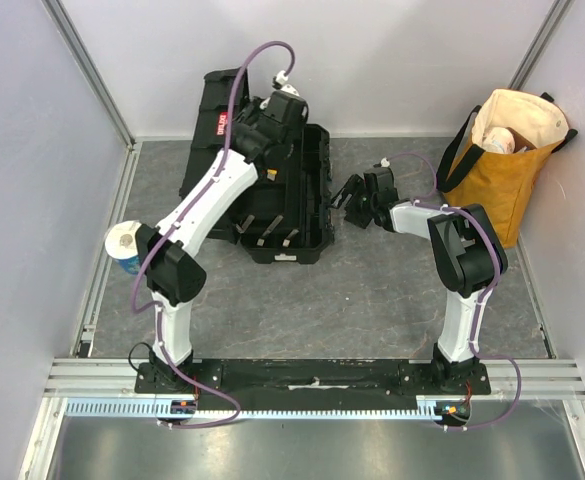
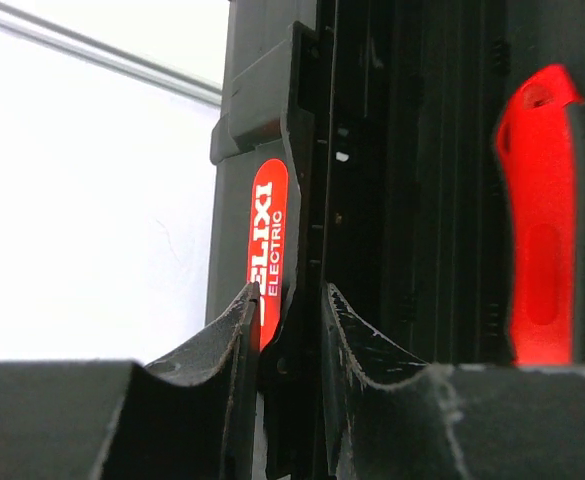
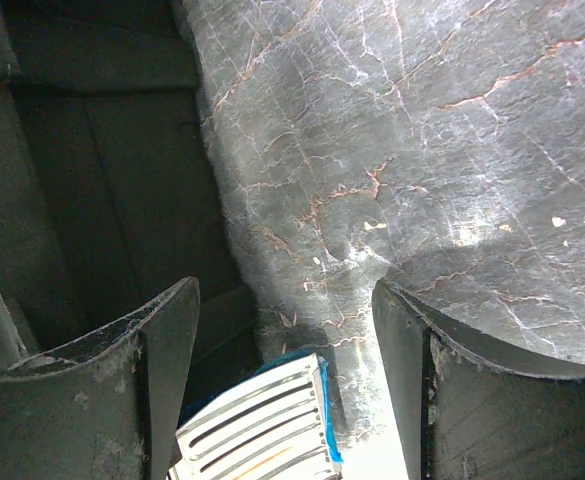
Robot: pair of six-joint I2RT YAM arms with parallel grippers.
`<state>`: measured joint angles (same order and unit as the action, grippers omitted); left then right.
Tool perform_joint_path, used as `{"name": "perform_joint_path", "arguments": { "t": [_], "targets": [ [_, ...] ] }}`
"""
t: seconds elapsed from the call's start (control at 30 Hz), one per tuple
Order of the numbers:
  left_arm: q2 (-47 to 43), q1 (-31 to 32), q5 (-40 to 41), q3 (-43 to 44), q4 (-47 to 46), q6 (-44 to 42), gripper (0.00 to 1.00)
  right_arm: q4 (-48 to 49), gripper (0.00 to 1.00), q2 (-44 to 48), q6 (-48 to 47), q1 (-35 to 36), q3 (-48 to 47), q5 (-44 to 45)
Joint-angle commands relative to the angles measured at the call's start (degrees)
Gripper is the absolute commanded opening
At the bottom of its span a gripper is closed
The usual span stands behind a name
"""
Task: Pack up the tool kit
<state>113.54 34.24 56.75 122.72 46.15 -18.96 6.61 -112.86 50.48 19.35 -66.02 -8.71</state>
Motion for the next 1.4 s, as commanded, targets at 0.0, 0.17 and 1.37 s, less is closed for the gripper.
{"name": "perform_joint_path", "arguments": {
  "t": [0.0,0.17,1.37],
  "targets": [
    [3.0,5.8,1.2,4.3,-5.2,3.5,0.04,-2.6,0.78,-1.6,1.0,3.7,-1.6,-2.9],
    [4.2,8.6,0.6,4.6,-4.1,8.2,0.04,-3.2,0.78,-1.8,1.9,3.6,-1.3,-3.1],
    [-15.4,-8.5,-61.6,-21.8,-6.5,38.2,0.75,-2.0,0.57,-5.9,-13.7,-6.7,-3.2,-28.3]
  ]
}}
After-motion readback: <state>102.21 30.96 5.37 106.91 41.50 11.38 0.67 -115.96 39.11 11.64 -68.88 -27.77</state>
